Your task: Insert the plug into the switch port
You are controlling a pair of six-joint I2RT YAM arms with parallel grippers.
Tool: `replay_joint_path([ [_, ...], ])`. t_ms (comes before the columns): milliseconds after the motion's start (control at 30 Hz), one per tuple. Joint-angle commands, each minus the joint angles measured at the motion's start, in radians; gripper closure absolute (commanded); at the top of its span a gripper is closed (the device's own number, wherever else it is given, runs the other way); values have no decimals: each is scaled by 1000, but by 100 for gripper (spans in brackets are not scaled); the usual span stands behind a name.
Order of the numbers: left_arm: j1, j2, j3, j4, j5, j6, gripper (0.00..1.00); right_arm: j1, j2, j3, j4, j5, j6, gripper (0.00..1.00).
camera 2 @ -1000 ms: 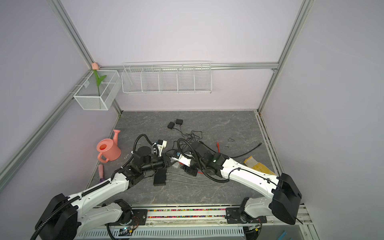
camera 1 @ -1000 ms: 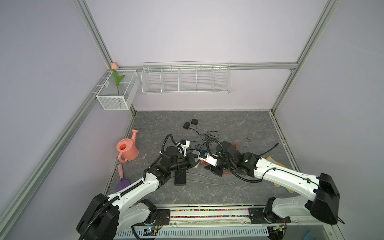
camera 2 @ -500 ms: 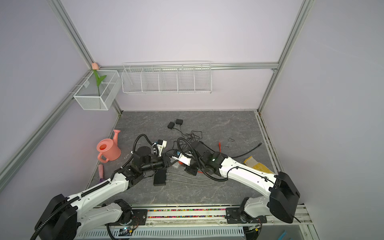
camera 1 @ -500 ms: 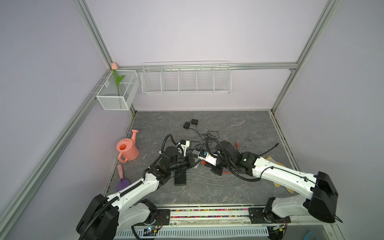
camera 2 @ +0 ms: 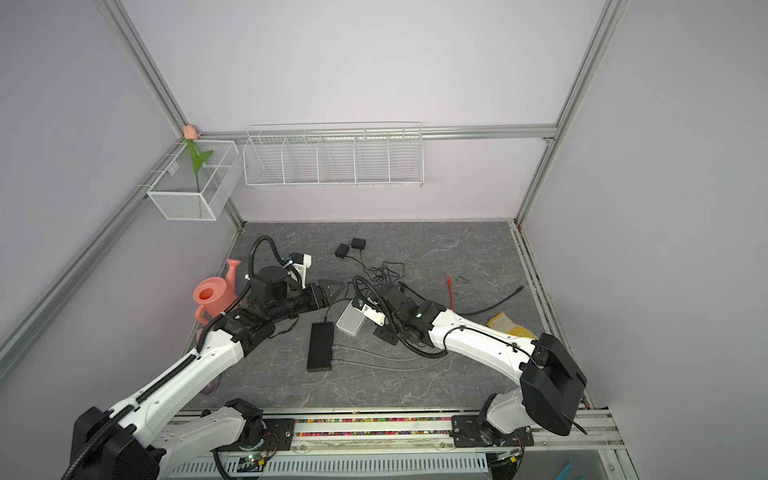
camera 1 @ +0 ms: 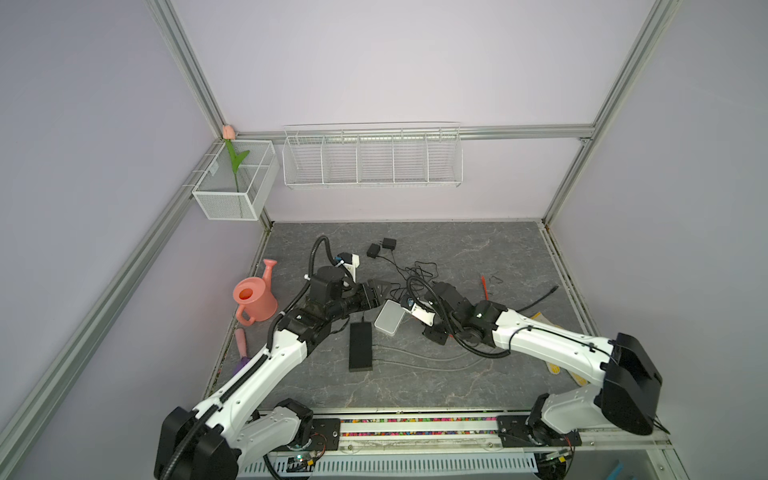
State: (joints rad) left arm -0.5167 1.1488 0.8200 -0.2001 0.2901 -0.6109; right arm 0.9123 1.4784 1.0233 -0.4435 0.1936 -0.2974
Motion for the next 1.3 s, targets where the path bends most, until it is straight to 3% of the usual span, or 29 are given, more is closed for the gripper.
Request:
replay_joint_path([
  [0, 3, 168, 61, -118, -56, 126, 33, -16, 72, 35, -77, 104, 16, 93],
  [200, 7, 406, 173, -142, 1, 183, 41, -17, 198, 77, -95, 136, 2, 93],
  [500, 32, 553, 208, -90, 26, 210, 49, -35, 317, 162, -90, 64, -42, 94],
  [867, 47, 624, 223, -52, 68, 224, 50, -42, 447, 267, -120, 5, -63, 93],
  [1267, 45, 664, 217, -21, 108, 224, 53, -50, 493, 312, -130, 2, -75, 94],
])
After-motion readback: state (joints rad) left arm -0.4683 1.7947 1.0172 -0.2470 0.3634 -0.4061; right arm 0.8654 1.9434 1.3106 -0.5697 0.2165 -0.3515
